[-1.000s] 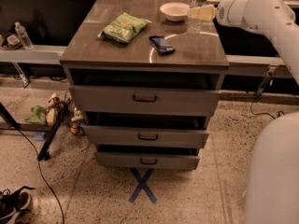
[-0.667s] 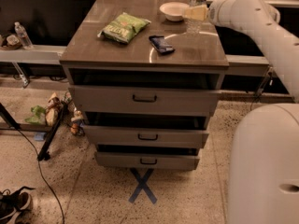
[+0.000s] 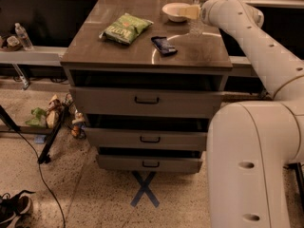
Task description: Place water bottle into paper bowl
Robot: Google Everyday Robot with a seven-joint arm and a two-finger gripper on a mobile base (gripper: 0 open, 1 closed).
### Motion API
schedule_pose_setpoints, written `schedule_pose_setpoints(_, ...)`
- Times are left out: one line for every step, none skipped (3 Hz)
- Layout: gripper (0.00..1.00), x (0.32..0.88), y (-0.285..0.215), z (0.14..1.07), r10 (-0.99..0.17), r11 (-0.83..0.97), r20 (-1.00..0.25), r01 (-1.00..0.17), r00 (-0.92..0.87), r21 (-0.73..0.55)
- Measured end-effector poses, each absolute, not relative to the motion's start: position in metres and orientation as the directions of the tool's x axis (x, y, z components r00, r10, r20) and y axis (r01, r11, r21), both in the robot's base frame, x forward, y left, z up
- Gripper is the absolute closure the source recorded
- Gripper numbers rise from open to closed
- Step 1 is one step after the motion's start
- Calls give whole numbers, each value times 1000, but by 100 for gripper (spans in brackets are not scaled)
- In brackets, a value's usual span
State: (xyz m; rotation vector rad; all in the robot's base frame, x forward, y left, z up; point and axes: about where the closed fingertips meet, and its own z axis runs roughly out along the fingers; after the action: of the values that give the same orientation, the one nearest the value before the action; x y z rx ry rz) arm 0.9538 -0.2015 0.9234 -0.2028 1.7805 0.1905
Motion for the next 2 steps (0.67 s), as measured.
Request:
schedule_pose_setpoints(18, 964, -194, 922, -21, 968, -978, -249, -208, 32)
schedule_pose_setpoints(49, 970, -190, 919, -12, 965, -977, -258, -211, 43)
